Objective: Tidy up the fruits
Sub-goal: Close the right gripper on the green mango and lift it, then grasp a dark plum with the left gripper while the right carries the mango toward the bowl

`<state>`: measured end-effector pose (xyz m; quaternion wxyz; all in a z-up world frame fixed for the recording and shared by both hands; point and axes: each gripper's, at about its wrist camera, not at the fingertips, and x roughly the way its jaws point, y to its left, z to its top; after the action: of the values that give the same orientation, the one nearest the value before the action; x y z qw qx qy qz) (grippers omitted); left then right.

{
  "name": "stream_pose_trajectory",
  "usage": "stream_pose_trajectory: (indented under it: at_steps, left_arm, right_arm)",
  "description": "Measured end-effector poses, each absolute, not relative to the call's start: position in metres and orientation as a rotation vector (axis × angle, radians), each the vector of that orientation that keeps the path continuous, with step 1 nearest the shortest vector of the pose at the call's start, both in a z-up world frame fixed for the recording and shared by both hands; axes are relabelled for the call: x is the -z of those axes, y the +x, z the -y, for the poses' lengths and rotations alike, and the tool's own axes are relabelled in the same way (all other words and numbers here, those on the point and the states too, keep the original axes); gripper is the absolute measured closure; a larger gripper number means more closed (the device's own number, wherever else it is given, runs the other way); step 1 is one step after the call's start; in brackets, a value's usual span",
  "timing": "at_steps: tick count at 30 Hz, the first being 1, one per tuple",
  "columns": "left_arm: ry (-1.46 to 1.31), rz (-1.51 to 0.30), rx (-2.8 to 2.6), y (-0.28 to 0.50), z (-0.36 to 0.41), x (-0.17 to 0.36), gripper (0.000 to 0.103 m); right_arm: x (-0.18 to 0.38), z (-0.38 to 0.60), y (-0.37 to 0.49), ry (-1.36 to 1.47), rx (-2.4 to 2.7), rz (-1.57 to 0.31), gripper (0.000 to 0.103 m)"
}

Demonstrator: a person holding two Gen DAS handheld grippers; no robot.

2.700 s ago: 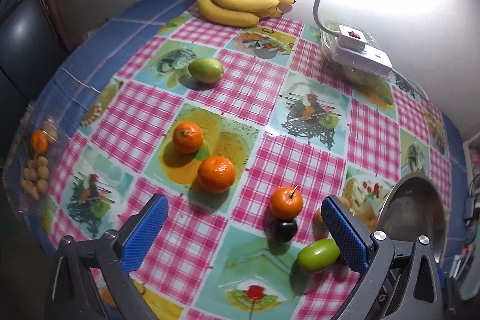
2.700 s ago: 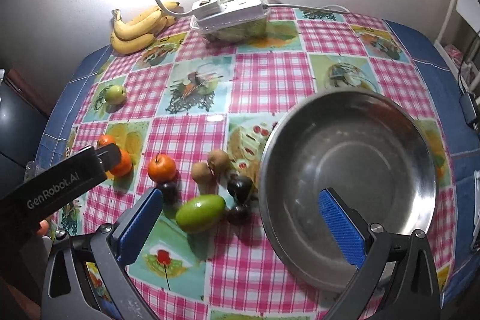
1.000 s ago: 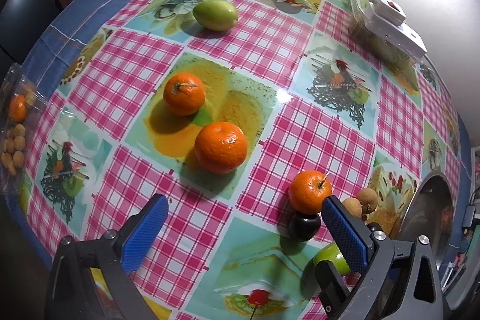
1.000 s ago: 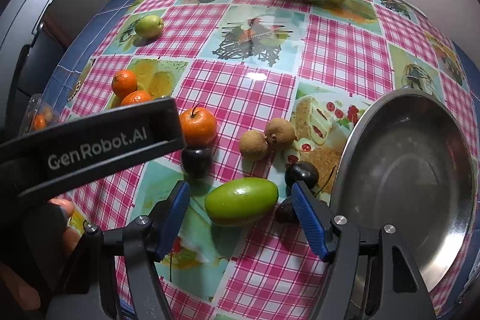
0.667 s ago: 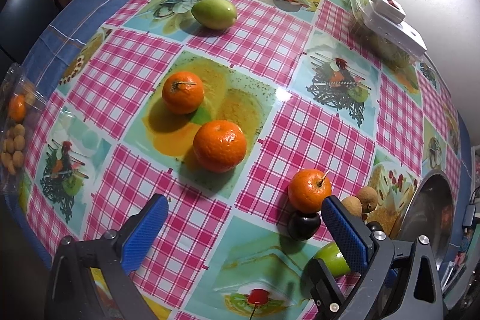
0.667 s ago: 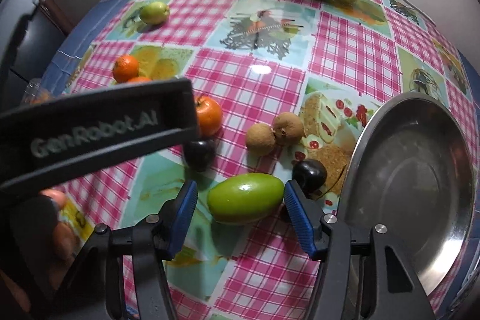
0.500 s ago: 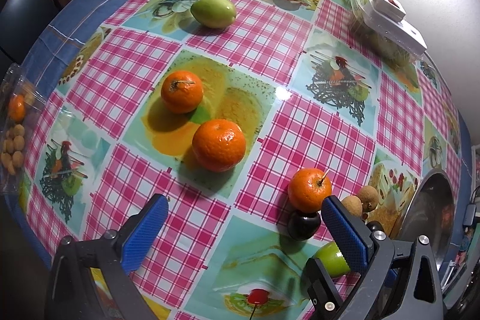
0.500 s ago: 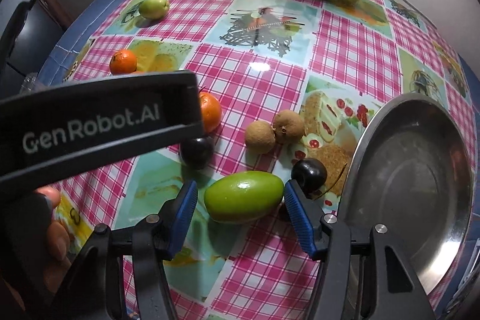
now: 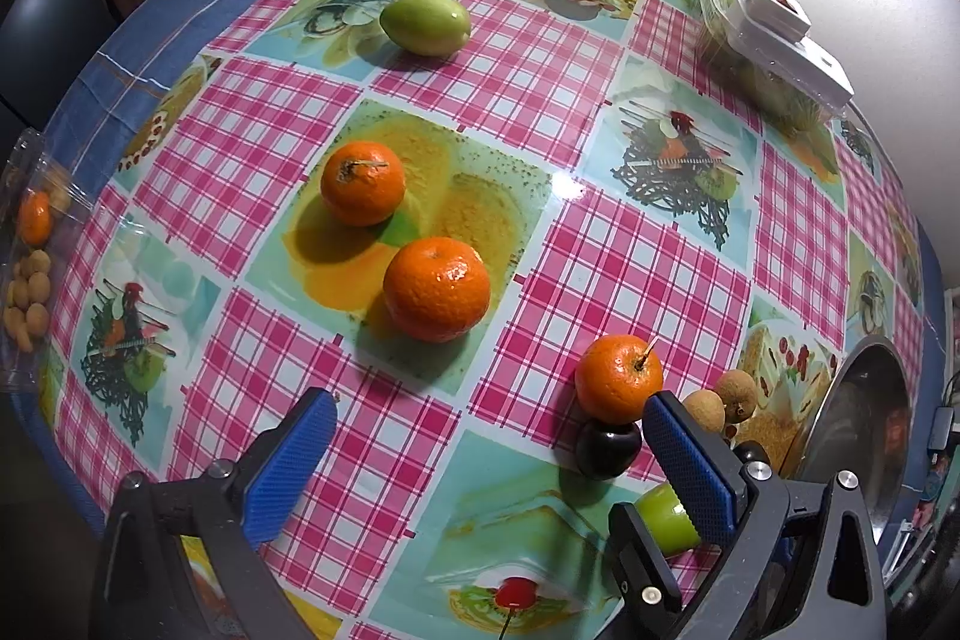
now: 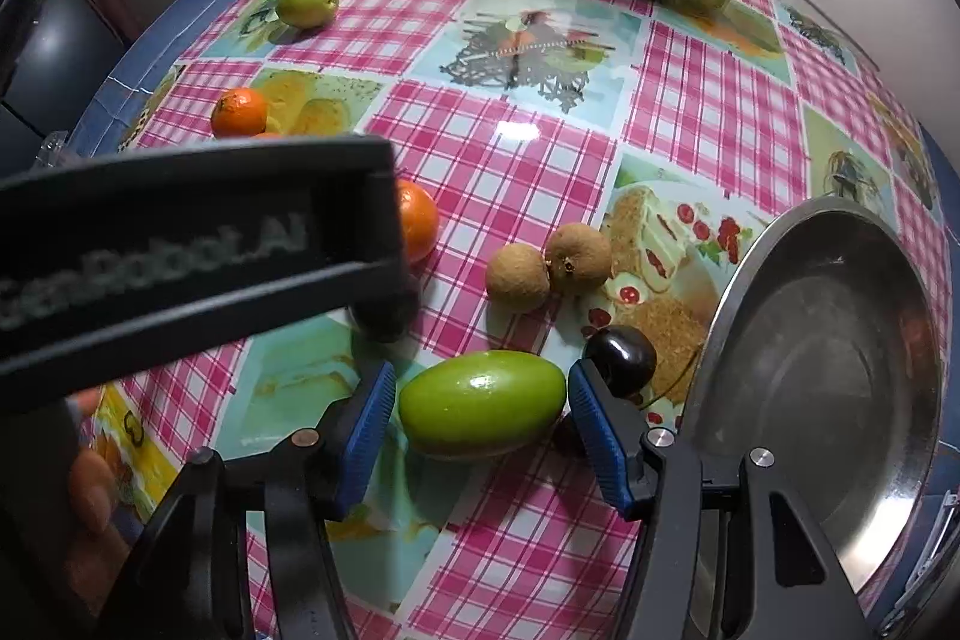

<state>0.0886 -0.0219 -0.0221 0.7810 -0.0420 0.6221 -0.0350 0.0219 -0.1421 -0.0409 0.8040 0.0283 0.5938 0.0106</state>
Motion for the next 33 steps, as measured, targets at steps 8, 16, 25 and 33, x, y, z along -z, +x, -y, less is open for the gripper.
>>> stream_pose_trajectory:
  at_steps: [8, 16, 25, 33]
  left_arm:
    - [-0.100, -1.347, 0.075, 0.089, 0.020, 0.023, 0.000]
    - [-0.116, -1.345, 0.073, 0.089, 0.017, 0.023, 0.001]
    - [-0.110, -1.340, 0.107, 0.091, 0.028, 0.026, 0.008]
    - [-0.119, -1.380, 0.195, 0.089, 0.047, 0.035, 0.030]
  right_arm:
    - [0.042, 0.138, 0.024, 0.040, -0.027, -1.274, 0.041]
    - [0.039, 0.140, 0.017, 0.083, -0.032, -1.258, 0.044]
    - [0.007, 0.170, 0.005, 0.251, 0.015, -1.195, 0.044]
    - [-0.004, 0.206, -0.009, 0.347, 0.133, -1.176, 0.044]
